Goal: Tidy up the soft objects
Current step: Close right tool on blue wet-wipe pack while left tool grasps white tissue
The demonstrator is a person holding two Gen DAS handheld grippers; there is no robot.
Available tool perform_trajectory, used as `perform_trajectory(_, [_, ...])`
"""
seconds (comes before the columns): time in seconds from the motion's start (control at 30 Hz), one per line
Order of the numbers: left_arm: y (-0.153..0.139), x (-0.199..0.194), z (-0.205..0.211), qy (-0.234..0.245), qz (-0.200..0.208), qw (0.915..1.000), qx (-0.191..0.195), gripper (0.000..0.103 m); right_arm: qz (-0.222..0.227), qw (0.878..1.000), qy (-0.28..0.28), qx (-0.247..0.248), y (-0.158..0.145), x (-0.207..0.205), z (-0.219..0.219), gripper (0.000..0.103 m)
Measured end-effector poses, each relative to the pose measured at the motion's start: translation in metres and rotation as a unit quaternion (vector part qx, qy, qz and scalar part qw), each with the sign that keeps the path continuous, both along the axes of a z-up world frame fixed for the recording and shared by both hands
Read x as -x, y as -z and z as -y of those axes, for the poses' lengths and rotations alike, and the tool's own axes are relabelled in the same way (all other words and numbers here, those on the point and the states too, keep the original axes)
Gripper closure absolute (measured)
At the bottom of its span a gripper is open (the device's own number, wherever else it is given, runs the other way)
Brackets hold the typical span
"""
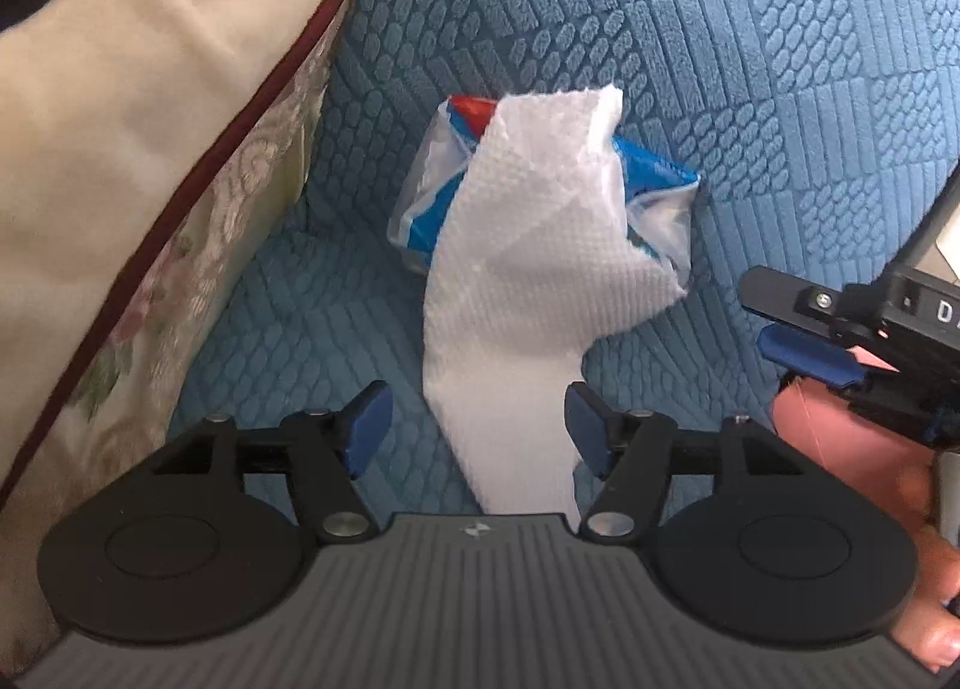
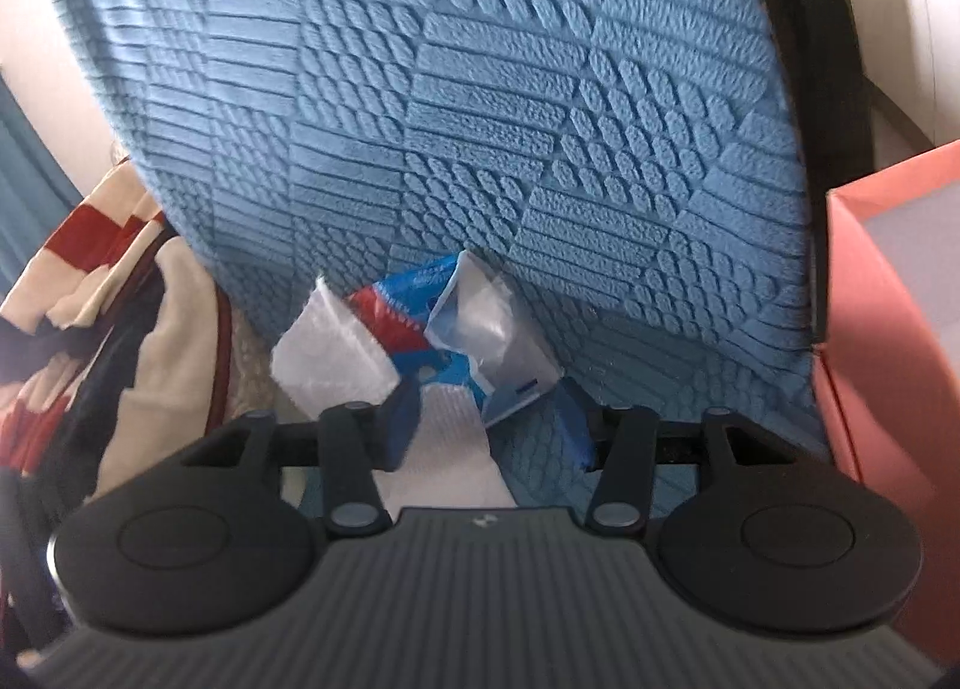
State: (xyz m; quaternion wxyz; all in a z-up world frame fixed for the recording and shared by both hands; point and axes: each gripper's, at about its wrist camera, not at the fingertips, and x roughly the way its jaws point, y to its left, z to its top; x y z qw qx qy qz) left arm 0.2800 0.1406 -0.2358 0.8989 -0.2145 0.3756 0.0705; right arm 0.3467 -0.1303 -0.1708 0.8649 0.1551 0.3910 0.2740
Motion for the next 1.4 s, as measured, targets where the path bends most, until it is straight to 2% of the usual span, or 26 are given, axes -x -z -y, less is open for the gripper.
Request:
perform_trajectory(0.3, [0.003,-0.024,-0.012,0.004,-0.003,0.9999,0.014,0.034,-0.022,1.0,-0.015,0.005,0.02,-0.038,-0.021,0.042])
perform_trajectory(0.37, [0.003,-0.026,-0.011,0.004,-0.002,0.9999,0.013,0.034,-0.024,1.0,-0.018,0.009,0.022,-0.044,-0.025,0.039])
perform_trajectory(0.47, [0.0,-0.029,-0.007,0.013,0.0,0.9999,-0.007,0.034,-0.025,0.999,-0.024,0.003,0.026,-0.053,-0.029,0.038])
perform_trajectory(0.53, [0.002,-0.033,-0.006,0.017,-0.002,0.9998,-0.001,0.034,-0.028,0.999,-0.021,-0.003,0.028,-0.06,-0.031,0.03])
perform_trajectory(0.7, [0.007,-0.039,-0.003,0.019,-0.01,0.9997,-0.012,0.036,-0.033,0.999,-0.031,-0.01,0.03,-0.077,-0.036,0.03])
perform_trajectory(0.87, [0.013,-0.047,0.007,0.027,-0.015,0.9994,-0.017,0.048,-0.046,0.997,-0.045,-0.03,0.036,-0.085,-0.034,0.03])
perform_trajectory(0.97, [0.018,-0.051,0.011,0.03,-0.02,0.9993,-0.01,0.055,-0.047,0.997,-0.059,-0.018,0.042,-0.079,-0.038,0.031])
perform_trajectory(1.0, [0.019,-0.053,0.012,0.03,-0.021,0.9993,-0.011,0.056,-0.044,0.997,-0.065,-0.014,0.043,-0.078,-0.04,0.035])
perform_trajectory(1.1, [0.02,-0.055,0.017,0.031,-0.025,0.999,-0.019,0.062,-0.048,0.995,-0.082,-0.014,0.045,-0.074,-0.044,0.036])
perform_trajectory(1.17, [0.022,-0.058,0.021,0.03,-0.028,0.9988,-0.027,0.072,-0.04,0.995,-0.091,-0.003,0.045,-0.069,-0.049,0.041])
perform_trajectory(1.2, [0.023,-0.058,0.023,0.029,-0.029,0.9987,-0.029,0.076,-0.034,0.995,-0.092,0.004,0.044,-0.068,-0.05,0.048])
perform_trajectory(1.27, [0.023,-0.059,0.023,0.028,-0.032,0.9987,-0.027,0.088,-0.027,0.995,-0.1,0.012,0.042,-0.064,-0.055,0.055])
perform_trajectory(1.33, [0.022,-0.056,0.02,0.024,-0.032,0.999,-0.021,0.094,-0.024,0.994,-0.104,0.022,0.04,-0.061,-0.062,0.072])
perform_trajectory(1.4, [0.021,-0.058,0.017,0.021,-0.032,0.9992,-0.014,0.095,-0.02,0.994,-0.106,0.026,0.039,-0.058,-0.069,0.075])
